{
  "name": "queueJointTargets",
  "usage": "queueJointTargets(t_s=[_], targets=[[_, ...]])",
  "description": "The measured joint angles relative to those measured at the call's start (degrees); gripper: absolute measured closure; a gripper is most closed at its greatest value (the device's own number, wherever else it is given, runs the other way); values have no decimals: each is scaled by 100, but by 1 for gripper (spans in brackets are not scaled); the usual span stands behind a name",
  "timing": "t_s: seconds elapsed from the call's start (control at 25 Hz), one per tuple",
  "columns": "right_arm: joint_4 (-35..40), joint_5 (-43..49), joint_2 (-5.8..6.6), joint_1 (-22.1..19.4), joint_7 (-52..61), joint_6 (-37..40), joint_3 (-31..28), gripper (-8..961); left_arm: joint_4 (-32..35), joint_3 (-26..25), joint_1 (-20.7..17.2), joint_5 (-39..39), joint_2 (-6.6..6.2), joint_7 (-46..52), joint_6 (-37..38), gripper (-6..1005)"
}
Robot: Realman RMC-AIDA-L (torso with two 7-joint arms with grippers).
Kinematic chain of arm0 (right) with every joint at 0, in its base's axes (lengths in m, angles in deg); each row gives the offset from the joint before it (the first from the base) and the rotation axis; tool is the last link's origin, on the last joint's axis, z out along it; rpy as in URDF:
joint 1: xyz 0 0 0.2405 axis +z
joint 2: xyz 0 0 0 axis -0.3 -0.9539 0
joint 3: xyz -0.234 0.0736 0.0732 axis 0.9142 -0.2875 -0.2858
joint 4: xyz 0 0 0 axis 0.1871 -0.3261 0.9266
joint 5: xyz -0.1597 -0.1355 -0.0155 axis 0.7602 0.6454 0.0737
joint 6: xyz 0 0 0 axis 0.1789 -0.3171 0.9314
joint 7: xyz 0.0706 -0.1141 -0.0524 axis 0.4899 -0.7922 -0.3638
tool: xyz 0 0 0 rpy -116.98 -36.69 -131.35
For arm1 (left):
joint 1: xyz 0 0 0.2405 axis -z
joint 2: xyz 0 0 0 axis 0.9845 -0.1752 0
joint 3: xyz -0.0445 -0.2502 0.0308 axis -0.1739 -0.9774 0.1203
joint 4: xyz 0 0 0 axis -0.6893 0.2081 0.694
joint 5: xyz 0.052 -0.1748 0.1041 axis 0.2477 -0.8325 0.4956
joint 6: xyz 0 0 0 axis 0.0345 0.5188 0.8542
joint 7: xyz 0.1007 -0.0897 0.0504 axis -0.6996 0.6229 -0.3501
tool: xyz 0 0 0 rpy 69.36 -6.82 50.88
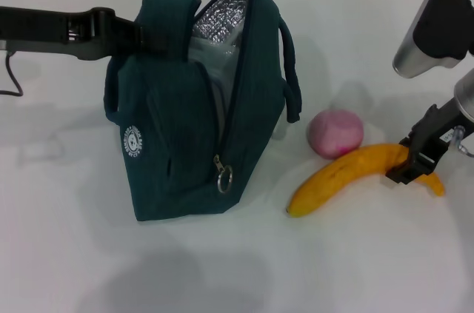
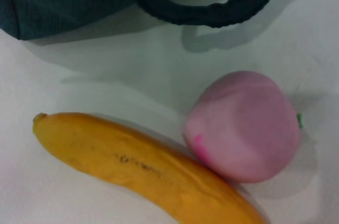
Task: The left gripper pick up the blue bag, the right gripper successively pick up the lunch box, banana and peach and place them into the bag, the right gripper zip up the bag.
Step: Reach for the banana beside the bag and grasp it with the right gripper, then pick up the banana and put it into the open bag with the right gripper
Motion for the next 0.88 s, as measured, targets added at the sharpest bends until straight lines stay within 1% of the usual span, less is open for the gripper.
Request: queueJointTargets(t_s=[0.12,0.24,0.36,0.44,0.48,0.52,0.64,0.68,0.72,0.8,0.88], targets=[[7,0,0,0,-1,15,13,389,13,0,0,0,0,0,0,962],[74,-9,5,-1,-14,102,-1,444,13,0,0,0,-5,-3,0,962],[284,-60,23,-12,-78,413,-36,498,11,0,-21,-1,-16,-17,0,962],[501,-111,31,-43,-182,721,-122,496,13,0,-42,-1,-20,-18,0,962],[838,-141,28,-109,-374,1166,-331,496,13,-1,-55,-2,-23,-18,0,962],[838,-141,28,-109,-374,1166,-331,495,13,-1,-55,-2,-23,-18,0,962],[1322,-148,34,-237,-600,1816,-693,493,10,-1,-62,-2,-26,-18,0,962],[1322,-148,34,-237,-600,1816,-693,492,10,-1,-64,-2,-27,-18,0,962],[1696,-140,66,-319,-714,2162,-1039,491,10,-1,-66,-2,-27,-18,0,962],[1873,-132,78,-350,-755,2282,-1249,489,10,0,-70,-2,-27,-18,3,962],[2199,-126,114,-377,-800,2415,-1690,488,6,-1,-71,-2,-27,-18,4,962]])
